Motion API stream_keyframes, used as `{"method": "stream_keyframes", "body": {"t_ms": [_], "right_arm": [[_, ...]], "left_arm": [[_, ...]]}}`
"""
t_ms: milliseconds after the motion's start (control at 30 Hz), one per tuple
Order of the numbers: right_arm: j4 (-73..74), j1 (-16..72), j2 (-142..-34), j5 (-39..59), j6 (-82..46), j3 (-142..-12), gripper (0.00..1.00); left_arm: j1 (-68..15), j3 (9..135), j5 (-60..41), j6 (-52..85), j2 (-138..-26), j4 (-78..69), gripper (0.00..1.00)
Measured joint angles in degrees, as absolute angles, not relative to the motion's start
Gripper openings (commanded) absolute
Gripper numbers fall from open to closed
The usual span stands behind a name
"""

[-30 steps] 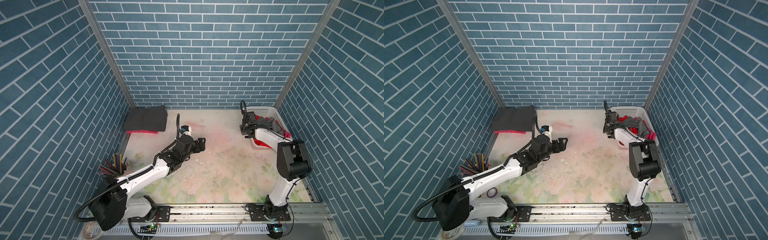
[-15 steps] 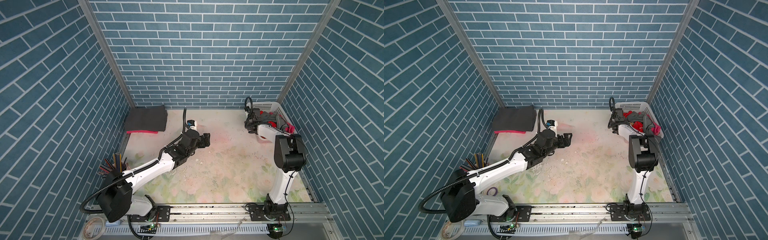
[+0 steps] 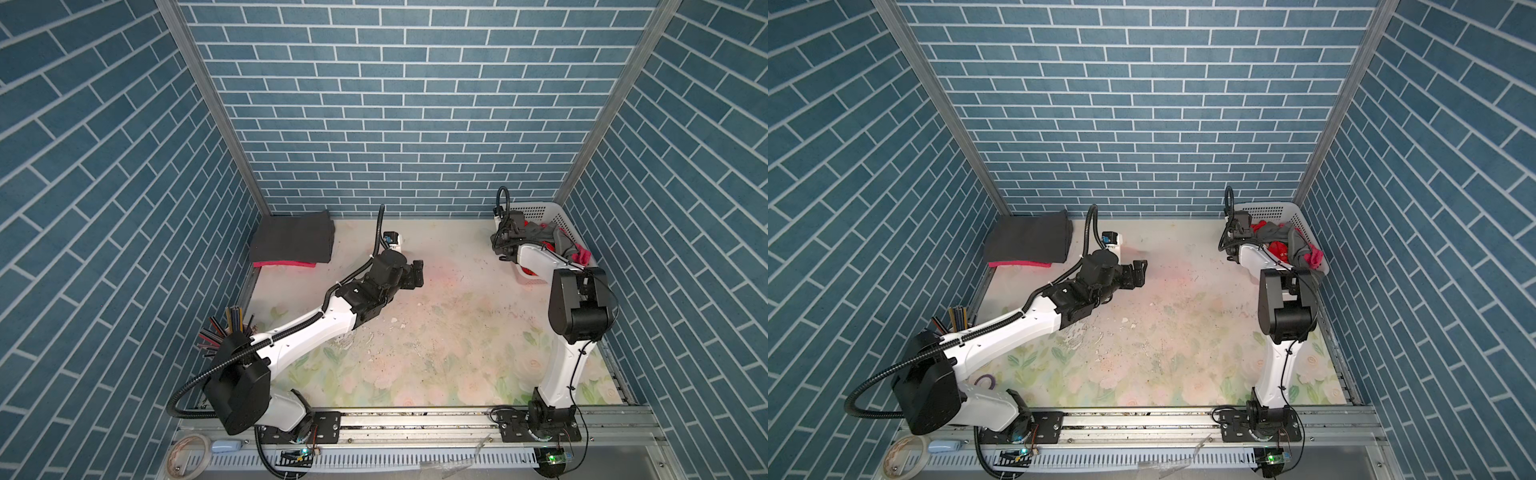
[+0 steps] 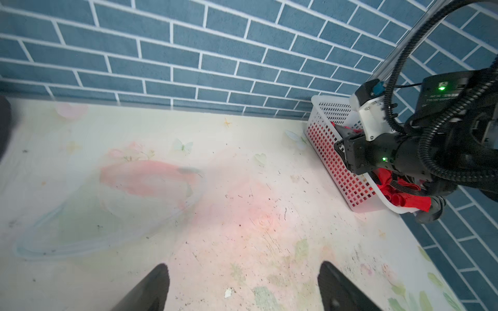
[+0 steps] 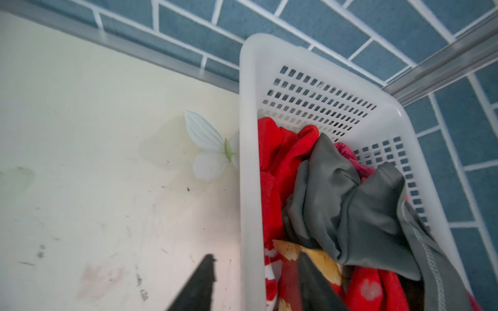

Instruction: Fold and stack the t-shirts

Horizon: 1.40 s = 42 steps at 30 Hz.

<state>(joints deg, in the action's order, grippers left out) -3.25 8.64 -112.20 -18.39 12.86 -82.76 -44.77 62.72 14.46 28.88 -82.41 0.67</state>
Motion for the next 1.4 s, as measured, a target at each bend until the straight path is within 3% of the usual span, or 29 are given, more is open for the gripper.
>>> {"method": "stream_keyframes", "body": {"t_ms": [133,267,467,733,1033,1400], "right_arm": [[-3.6,7.6,-103.0,-15.6,6.0,-80.5,0.88],[-4.5,1.9,-96.8,-16.4,-1.6,-81.0,0.88],[-8.7,-9.1,-99.3,-19.5,-9.4,-80.5,0.84],[-10.9,-15.2,-106.5,-13.8,-12.6,-79.0,0.70],[-11.7,-15.8,-109.6,-9.4,-13.4,-80.9,0.28],[-12.0,-15.3,-109.4,-6.3,-13.3,-82.7,0.49]], "left_arm": [[-46.9,66.3,19.6,24.7,-83.0,0.3,0.88],[-51.2,71.2,24.0,19.0,-87.7,-1.6,0.88],[-58.0,81.3,27.1,8.8,-98.6,-2.4,0.88],[-63.1,90.0,30.0,0.6,-107.2,-0.5,0.88],[-62.9,91.7,29.8,1.3,-108.8,2.6,0.88],[-62.9,91.7,29.6,2.2,-109.1,3.7,0.88]]}}
